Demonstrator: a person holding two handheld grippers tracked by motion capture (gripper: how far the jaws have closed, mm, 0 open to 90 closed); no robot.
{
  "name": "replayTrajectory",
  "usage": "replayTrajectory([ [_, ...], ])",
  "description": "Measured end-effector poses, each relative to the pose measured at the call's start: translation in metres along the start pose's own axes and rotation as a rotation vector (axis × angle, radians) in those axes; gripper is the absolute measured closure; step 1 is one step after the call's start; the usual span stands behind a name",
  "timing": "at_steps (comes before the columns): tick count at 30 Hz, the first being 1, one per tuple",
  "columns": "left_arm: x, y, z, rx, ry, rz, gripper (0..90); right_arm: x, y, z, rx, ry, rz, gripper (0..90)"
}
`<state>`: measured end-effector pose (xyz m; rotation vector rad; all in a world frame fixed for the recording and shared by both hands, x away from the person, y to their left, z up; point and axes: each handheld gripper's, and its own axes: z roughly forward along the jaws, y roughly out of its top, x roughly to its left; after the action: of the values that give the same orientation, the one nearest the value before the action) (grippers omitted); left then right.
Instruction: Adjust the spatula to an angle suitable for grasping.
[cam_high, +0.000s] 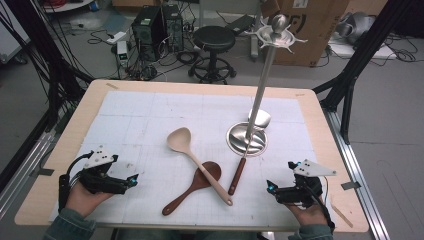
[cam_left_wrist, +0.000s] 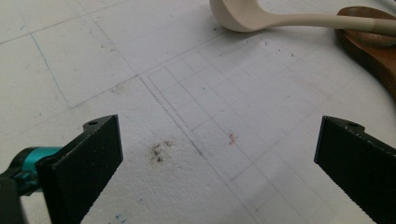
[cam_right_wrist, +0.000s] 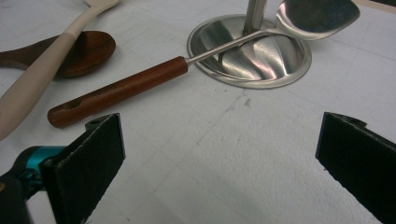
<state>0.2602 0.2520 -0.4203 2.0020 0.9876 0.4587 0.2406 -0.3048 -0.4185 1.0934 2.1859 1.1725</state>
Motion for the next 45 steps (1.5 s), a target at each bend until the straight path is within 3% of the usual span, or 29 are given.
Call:
replayTrajectory([
  [45, -0.0018, 0.0001, 0.0022, -0.004, -0.015, 0.003, 1.6, 0.0013, 0.0032, 0.0, 0.003, 0.032, -0.012, 0.3],
])
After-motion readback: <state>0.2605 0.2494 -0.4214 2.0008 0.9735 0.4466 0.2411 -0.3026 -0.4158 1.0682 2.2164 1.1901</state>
